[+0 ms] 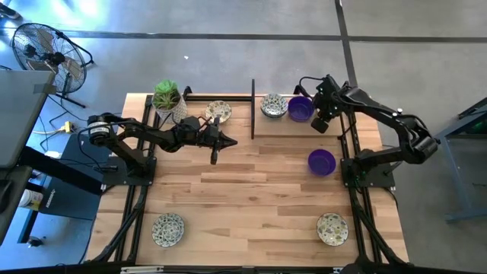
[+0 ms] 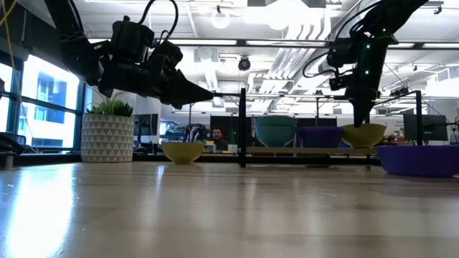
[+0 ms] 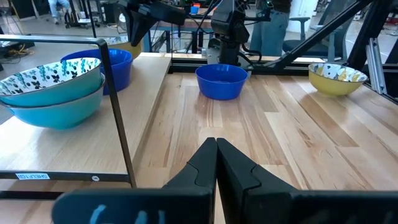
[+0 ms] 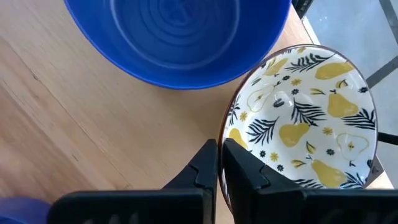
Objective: Pick & Place Mini bowls
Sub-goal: Adjust the yellow bowls on the shelf, then stack the bottom yellow bowl on top of the yellow bowl on the shelf
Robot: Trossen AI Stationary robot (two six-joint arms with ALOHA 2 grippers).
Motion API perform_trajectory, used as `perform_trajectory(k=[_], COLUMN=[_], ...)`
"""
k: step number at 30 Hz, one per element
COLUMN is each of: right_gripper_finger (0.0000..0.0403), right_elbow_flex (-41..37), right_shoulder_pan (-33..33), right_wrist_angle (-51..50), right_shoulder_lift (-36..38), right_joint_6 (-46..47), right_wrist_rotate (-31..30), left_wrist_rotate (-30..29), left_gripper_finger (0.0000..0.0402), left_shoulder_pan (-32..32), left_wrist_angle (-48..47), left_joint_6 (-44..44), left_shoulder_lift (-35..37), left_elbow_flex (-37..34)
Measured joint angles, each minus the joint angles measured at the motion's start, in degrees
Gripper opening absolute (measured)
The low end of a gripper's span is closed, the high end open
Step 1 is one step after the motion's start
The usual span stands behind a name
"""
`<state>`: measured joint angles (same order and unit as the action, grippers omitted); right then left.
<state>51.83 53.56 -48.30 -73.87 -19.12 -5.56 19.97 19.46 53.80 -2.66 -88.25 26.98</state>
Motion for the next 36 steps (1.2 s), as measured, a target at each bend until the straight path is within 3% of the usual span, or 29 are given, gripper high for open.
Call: perform_trajectory(k=[8,19,29,36], right_gripper_finger=[0.0021,0.0094,0.0099,0.0099], right_elbow_flex=[0.0,0.0,0.0,0.0], right_shoulder_pan=[0.0,0.0,0.0,0.0], right_wrist_angle=[-0.1,-3.1,-3.1,-2.1], right_shoulder_lift=[0.0,0.0,0.7,7.4], right_joint_6=[0.0,0.4,1.3,2.7], right_wrist_rotate=[0.9,-0.2,-3.6,-4.1], left_wrist_rotate=[0.0,0.0,0.2,0.3], left_gripper_finger=[0.0,0.0,0.0,0.0], left_shoulder_pan=[0.0,0.0,0.0,0.0], left_wrist_angle=[0.0,0.0,0.0,2.8], left_joint_6=[0.0,0.0,0.0,-0.4], left_shoulder_lift=[0.0,0.0,0.0,0.0], left_elbow_flex=[0.0,0.0,0.0,0.0])
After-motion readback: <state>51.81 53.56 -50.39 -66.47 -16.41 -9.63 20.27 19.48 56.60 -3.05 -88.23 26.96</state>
